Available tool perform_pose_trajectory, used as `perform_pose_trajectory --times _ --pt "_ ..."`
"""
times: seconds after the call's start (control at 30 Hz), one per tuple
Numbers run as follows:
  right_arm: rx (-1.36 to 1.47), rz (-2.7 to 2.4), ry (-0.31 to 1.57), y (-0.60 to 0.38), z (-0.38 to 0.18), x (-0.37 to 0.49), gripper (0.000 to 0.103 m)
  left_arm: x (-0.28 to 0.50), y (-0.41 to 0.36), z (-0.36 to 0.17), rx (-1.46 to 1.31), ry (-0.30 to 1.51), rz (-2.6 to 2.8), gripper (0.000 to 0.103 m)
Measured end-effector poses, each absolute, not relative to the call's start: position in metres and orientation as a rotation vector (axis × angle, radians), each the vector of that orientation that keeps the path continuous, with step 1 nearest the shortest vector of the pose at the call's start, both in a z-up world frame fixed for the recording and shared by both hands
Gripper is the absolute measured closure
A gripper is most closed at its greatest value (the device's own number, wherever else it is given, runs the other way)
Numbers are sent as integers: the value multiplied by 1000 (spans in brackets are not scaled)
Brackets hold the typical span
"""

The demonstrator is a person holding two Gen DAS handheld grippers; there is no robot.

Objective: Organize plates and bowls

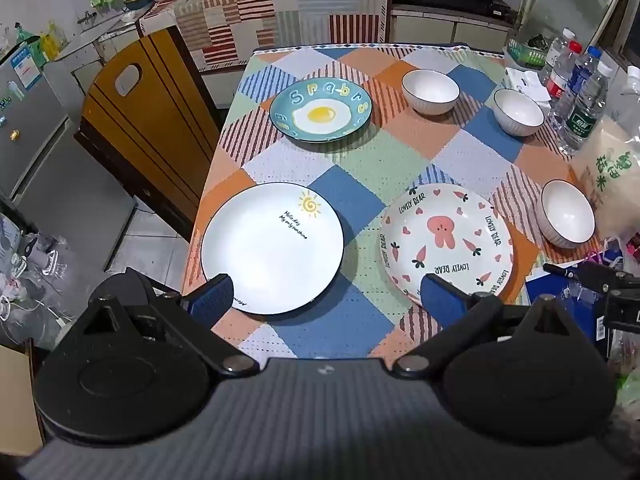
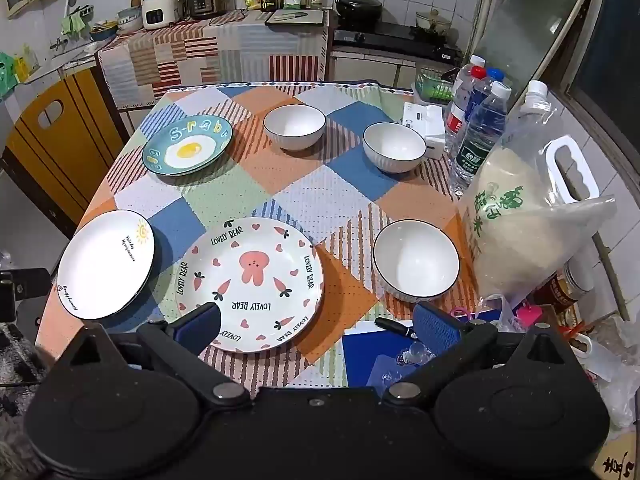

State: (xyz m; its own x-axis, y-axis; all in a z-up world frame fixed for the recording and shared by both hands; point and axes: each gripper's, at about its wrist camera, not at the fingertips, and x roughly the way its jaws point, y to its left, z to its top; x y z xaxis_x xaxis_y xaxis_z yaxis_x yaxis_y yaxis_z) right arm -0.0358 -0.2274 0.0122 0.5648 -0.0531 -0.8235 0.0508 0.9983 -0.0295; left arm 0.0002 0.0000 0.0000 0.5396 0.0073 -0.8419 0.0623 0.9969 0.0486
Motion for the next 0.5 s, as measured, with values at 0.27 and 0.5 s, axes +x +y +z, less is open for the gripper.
perform_pose_trajectory --times 0.27,0.5 --pt "-5 -61 975 -228 9 -35 0 -1 -1 -7 58 1004 -35 2" --pt "-7 -64 978 -232 6 -37 0 0 4 -9 37 1001 -50 4"
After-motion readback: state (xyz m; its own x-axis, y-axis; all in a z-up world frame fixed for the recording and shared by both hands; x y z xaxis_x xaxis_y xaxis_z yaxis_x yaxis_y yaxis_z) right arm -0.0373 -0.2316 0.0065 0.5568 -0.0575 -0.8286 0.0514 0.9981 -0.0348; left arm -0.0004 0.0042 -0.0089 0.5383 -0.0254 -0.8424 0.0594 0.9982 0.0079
